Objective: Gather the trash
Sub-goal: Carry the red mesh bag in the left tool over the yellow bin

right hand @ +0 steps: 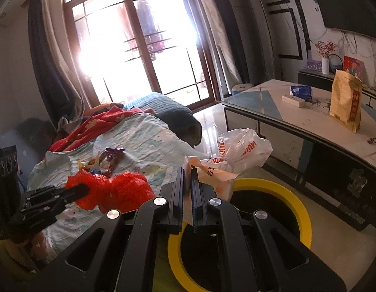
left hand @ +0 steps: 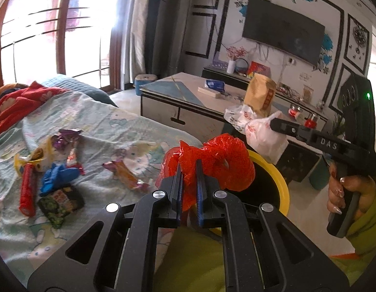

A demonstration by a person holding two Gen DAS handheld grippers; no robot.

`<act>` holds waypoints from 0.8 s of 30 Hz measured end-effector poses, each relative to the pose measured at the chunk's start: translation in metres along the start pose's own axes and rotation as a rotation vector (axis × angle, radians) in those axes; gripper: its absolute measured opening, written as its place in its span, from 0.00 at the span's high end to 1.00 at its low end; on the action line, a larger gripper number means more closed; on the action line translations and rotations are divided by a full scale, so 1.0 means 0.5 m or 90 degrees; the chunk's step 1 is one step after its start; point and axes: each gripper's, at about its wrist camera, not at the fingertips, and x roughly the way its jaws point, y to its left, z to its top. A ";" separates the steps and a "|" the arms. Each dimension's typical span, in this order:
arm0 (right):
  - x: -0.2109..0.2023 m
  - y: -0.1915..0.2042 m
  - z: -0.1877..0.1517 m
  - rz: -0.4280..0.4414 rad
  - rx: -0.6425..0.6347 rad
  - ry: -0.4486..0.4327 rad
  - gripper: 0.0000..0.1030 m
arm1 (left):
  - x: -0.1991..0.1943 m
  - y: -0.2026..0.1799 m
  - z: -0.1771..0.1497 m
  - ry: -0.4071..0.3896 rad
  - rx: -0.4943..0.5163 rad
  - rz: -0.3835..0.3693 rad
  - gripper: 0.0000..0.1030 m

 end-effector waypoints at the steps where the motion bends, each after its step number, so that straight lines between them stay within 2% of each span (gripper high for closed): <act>1: 0.000 -0.003 -0.001 -0.002 0.002 0.002 0.94 | 0.005 -0.007 -0.002 0.003 0.005 -0.003 0.96; 8: 0.010 -0.026 -0.013 -0.009 0.018 0.032 0.94 | 0.050 -0.056 -0.023 0.034 0.039 -0.027 0.95; 20: 0.049 -0.075 -0.047 -0.009 0.065 0.117 0.94 | 0.126 -0.135 -0.071 0.105 0.101 -0.064 0.95; 24: 0.062 -0.086 -0.054 -0.020 0.083 0.134 0.91 | 0.146 -0.147 -0.077 0.122 0.111 -0.071 0.95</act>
